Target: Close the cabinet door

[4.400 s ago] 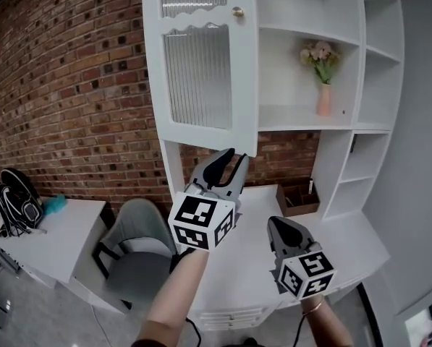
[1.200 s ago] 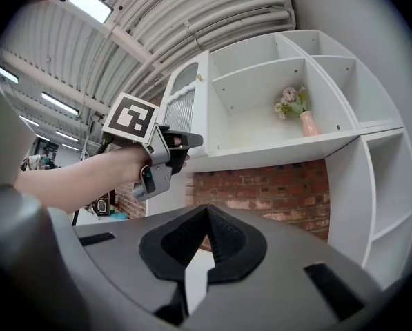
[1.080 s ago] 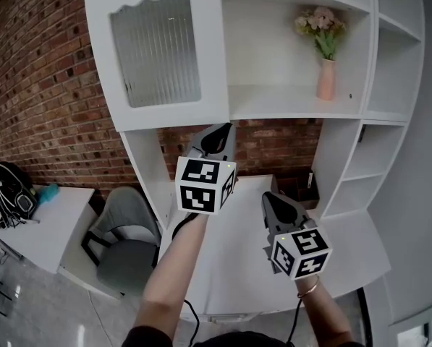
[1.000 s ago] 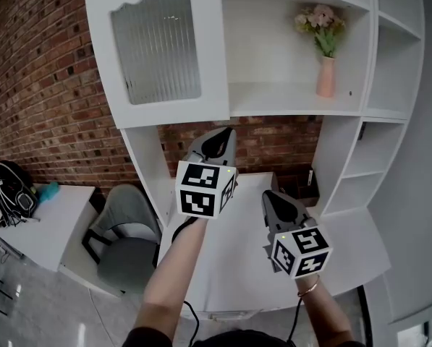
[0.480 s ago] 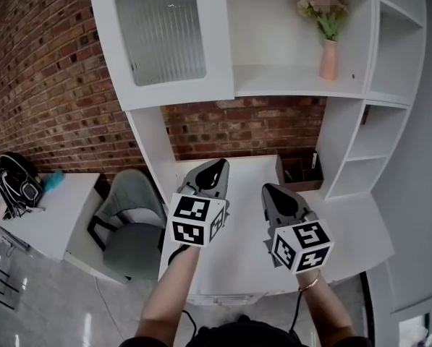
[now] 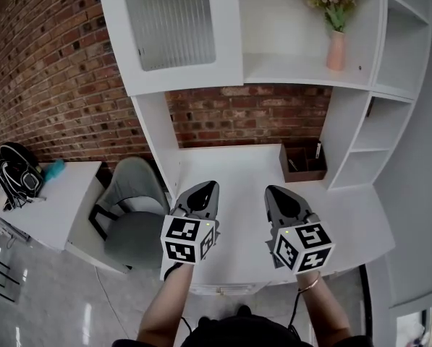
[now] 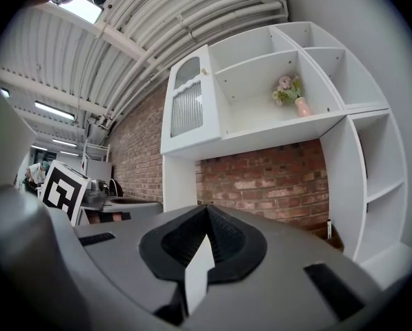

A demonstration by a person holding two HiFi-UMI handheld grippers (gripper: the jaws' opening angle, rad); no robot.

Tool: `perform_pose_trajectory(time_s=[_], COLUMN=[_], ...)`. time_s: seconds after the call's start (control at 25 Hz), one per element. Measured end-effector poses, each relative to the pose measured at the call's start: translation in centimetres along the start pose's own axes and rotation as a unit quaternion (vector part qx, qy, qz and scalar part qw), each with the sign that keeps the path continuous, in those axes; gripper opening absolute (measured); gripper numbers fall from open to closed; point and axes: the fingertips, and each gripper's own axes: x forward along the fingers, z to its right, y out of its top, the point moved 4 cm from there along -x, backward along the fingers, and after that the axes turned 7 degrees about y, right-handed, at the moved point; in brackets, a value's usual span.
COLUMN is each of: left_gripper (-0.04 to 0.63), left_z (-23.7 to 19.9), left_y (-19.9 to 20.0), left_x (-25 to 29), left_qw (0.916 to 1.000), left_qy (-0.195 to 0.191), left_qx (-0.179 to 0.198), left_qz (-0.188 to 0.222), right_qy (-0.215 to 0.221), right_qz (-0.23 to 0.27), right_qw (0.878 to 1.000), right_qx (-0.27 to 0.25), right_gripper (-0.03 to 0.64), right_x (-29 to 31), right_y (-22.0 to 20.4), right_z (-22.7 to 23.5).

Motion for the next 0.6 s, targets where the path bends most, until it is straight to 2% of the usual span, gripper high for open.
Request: perform_pose_trajectory(time_s=[0.32,0.6], left_gripper=[0.008,0.008], left_z=[-1.1,-1.2], left_y=[-3.5,-5.3], left_x=[-2.9,-4.0], left_qw=[0.999,0.998], left_qy=[0.011,0.02], left_qx=[-0.034,-0.042], left_qz=[-0.025,-0.042], right_qy=[-0.006,-0.002], right_qz=[-0.019,-0.036], right_qw=[1.0,0.999], right_qx=[0.02,0.03], right_gripper=[0.001,0.002], right_x=[-0.6,-0.8], right_y=[-2.5,-4.3], right_z=[-0.4,-0.8])
